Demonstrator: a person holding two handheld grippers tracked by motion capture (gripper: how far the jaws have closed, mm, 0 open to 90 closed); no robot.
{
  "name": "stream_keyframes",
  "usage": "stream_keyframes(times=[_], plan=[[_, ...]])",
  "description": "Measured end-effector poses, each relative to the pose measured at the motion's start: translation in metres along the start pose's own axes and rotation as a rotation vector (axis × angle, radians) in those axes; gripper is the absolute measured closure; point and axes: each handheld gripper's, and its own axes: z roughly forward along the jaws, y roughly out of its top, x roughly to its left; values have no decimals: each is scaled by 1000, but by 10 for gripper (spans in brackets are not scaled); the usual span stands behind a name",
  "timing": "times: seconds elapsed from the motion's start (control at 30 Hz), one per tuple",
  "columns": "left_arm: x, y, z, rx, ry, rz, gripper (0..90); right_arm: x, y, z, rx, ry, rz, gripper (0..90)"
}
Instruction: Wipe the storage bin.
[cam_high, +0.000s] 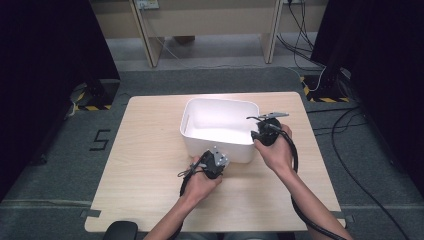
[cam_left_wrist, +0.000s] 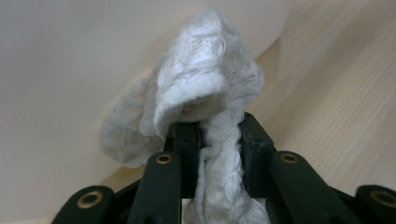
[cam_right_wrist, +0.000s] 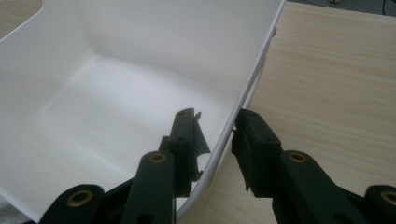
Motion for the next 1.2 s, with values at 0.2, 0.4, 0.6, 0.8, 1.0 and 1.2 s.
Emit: stream_keyframes(times=[0.2,0.4,0.6,0.8,1.0,1.2], plan=[[1,-2,4,15,-1,-5,725,0,0,0,0,2,0,685],[2,-3,7,25,-3,-8,725,1,0,0,0,3,0,681],[2,-4,9,34,-3,-12,725,1,0,0,1,4,9,681],[2,-3,9,33,-4,-15,725,2,0,0,2,5,12,681],[1,-2,9,36,-3,-13,725,2,0,0,1,3,11,682],[-3,2,9,29,-11,-7,725,2,0,0,3,3,8,681]])
